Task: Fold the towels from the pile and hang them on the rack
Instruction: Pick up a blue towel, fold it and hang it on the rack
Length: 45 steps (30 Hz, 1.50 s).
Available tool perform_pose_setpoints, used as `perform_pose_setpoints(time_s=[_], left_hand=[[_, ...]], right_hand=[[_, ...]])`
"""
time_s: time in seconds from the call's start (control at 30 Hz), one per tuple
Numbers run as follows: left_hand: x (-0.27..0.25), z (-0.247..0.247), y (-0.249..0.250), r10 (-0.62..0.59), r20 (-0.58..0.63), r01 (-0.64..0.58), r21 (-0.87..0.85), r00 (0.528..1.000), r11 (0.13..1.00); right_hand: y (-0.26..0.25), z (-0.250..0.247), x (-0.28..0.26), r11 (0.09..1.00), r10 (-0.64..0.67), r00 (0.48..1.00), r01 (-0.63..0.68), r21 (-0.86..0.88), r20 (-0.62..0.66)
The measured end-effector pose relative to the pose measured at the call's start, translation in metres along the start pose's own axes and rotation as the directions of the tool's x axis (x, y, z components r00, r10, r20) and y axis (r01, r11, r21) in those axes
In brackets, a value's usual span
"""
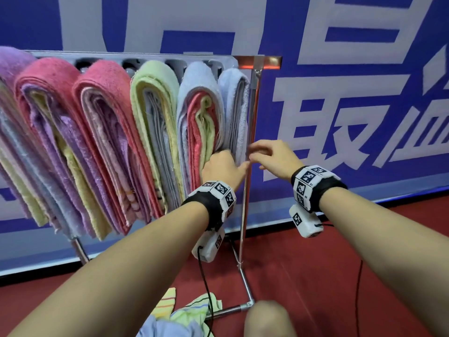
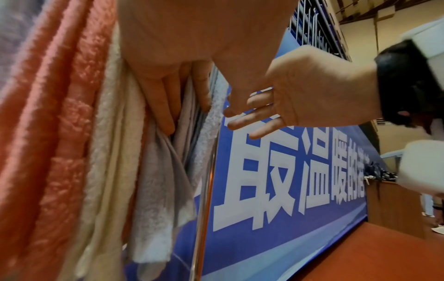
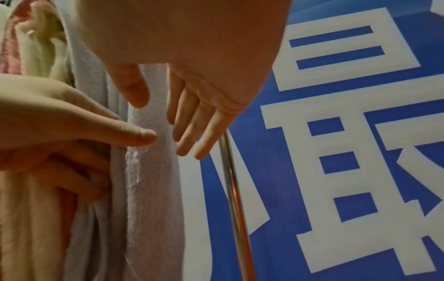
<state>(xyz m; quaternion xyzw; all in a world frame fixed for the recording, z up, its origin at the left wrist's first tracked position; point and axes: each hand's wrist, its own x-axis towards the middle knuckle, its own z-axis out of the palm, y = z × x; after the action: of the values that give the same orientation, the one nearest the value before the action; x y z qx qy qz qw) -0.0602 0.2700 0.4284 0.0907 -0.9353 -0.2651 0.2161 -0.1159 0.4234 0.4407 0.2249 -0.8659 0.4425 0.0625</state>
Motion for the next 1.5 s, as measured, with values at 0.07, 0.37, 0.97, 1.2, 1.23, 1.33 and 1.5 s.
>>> perform_pose_setpoints(time_s=[0.07,0.37,0.97,1.2,1.23,1.33,1.5], left_hand=[[0.006,-0.003,-0.007,-0.014,-0.007,0.013,-0.023,1.000,1.000],[0.001,-0.013,-0.026,0.015,-0.065,-0.023,-0.114,0.998,0.993],[0.001,-0.006,-0.016,0.074,-0.069,-0.076,-0.021,0.995,0.997],[-0.004,-0.008,-0.024,0.143,-0.107,-0.146,-0.019,0.984,0.989],[-0.006,-0.008,-0.025,0.171,-0.099,-0.173,-0.013,0.980,0.985],[-0.018,-0.006,-0.029,0.281,-0.048,-0.277,0.072,0.958,0.958],[-0.053,0.003,-0.058,0.361,0.143,-0.388,0.368,0.921,0.845]], right_hand=[[-0.005,0.006,0.002,0.999,-0.025,1.000,0.025,-0.022,-0.018],[-0.010,0.029,0.015,1.000,-0.003,0.992,-0.001,-0.031,-0.124],[-0.003,0.027,0.001,0.991,-0.014,0.974,-0.017,-0.133,-0.226],[-0.006,0.021,0.007,0.901,-0.023,0.924,-0.147,-0.409,-0.383],[-0.007,0.026,0.003,0.894,-0.021,0.940,-0.135,-0.428,-0.340],[-0.005,0.054,-0.016,0.897,0.021,0.992,-0.073,-0.435,-0.123],[0.015,0.093,-0.039,0.927,0.195,0.978,-0.157,-0.341,0.079]])
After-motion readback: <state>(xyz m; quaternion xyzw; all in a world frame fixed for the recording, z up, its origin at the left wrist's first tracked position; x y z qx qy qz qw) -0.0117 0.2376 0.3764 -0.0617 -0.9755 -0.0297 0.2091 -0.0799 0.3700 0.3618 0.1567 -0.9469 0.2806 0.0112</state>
